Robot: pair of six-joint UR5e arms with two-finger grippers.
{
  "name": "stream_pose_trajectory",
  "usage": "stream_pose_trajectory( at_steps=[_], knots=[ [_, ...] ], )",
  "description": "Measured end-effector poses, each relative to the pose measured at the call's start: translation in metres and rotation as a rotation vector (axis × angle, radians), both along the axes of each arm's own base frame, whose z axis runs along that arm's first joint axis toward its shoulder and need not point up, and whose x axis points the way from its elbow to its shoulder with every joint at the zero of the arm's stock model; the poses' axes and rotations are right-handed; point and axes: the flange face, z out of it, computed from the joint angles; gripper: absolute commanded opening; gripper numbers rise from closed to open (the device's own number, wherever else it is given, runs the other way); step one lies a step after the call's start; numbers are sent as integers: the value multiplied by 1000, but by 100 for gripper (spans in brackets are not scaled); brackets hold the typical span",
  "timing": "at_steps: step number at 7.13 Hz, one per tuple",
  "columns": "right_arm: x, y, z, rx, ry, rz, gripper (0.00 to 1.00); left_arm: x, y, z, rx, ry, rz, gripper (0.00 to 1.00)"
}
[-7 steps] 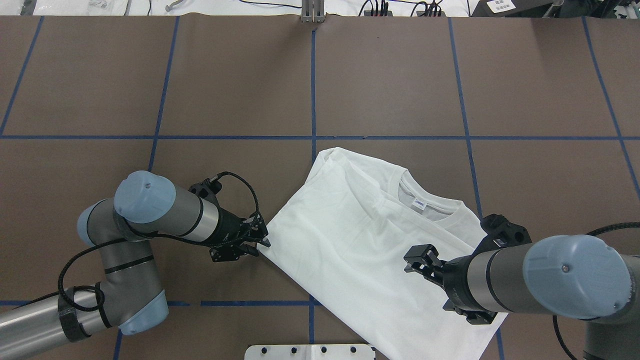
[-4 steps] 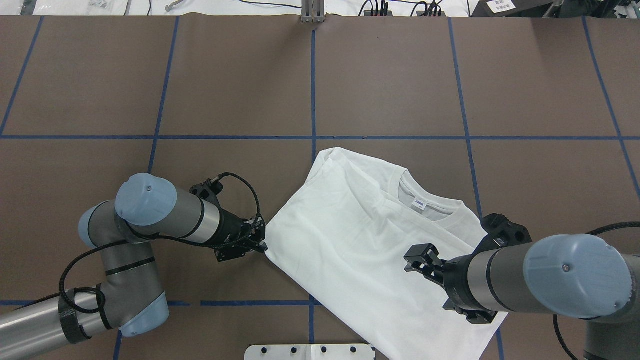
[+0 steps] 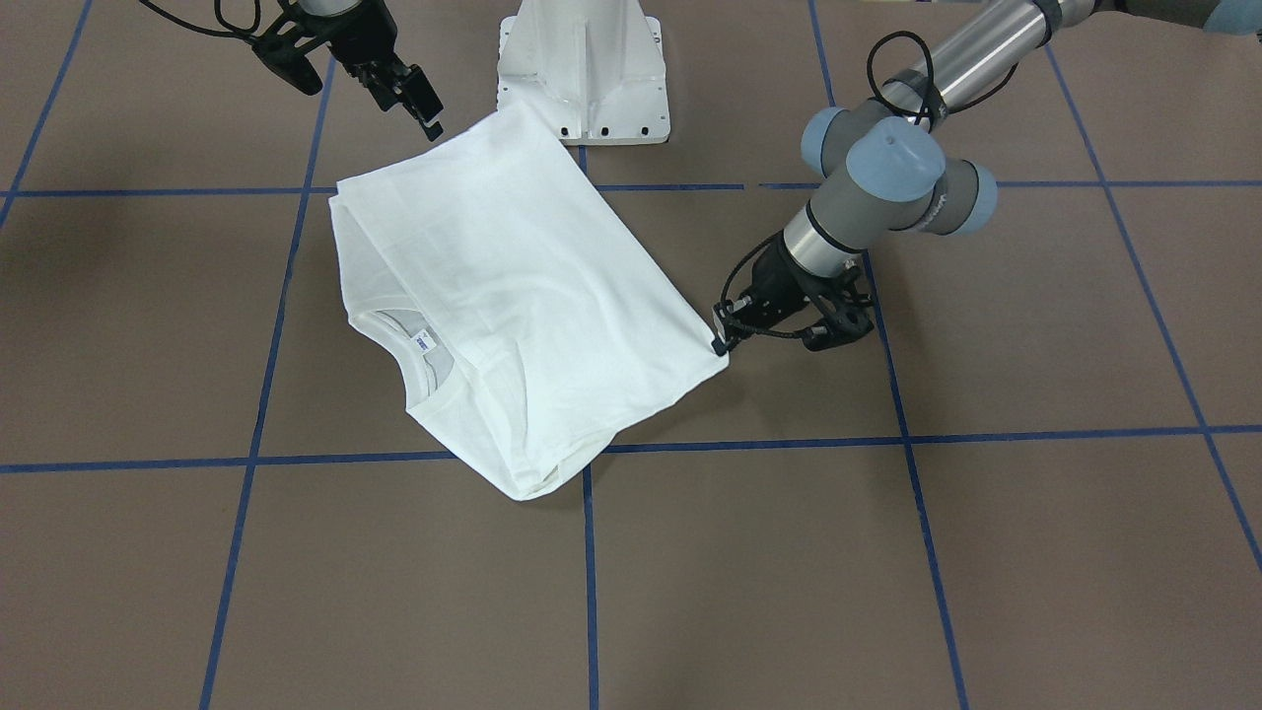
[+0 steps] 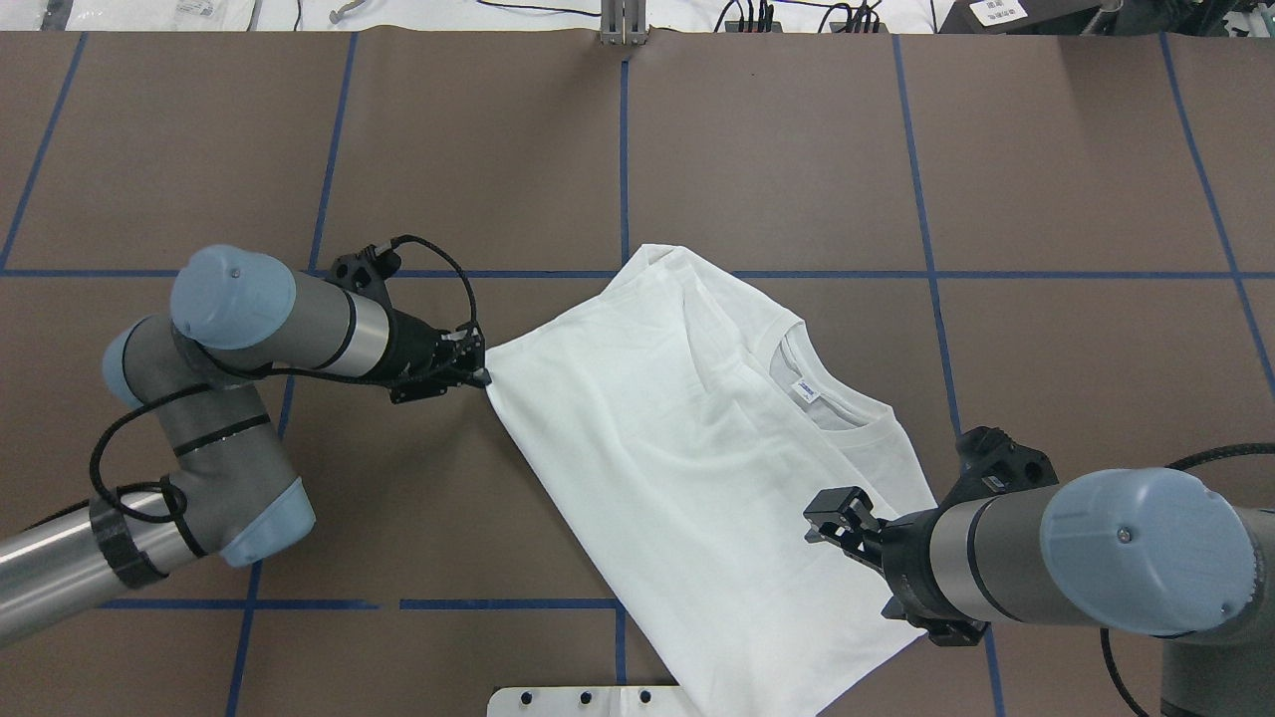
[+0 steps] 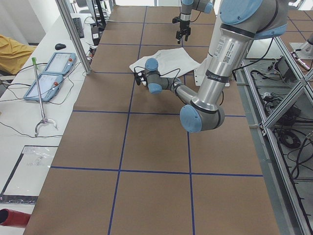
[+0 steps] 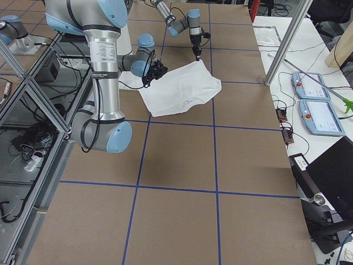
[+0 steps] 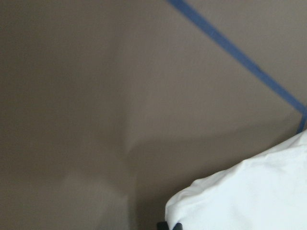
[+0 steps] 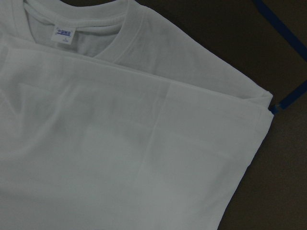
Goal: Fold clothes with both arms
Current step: 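Release the shirt and pull both grippers apart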
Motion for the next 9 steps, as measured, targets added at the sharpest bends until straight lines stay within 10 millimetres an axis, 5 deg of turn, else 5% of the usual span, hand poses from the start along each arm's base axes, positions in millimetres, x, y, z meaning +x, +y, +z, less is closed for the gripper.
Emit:
stream_pose_trajectory(
  at_steps=[1, 3, 6, 9],
  knots=[
    [0, -1, -2, 3, -4, 4, 100, 5, -56, -2, 28, -16, -54, 0],
    [-2, -8, -10, 14, -19, 26, 100, 13, -132, -4, 69, -24, -143, 44],
    [-41, -29, -15, 56, -3, 104, 100, 5, -153, -15, 137, -35, -169, 49],
    [-81, -28, 16, 107, 88, 155, 100, -21, -128, -26, 173, 17, -144, 51]
  ],
)
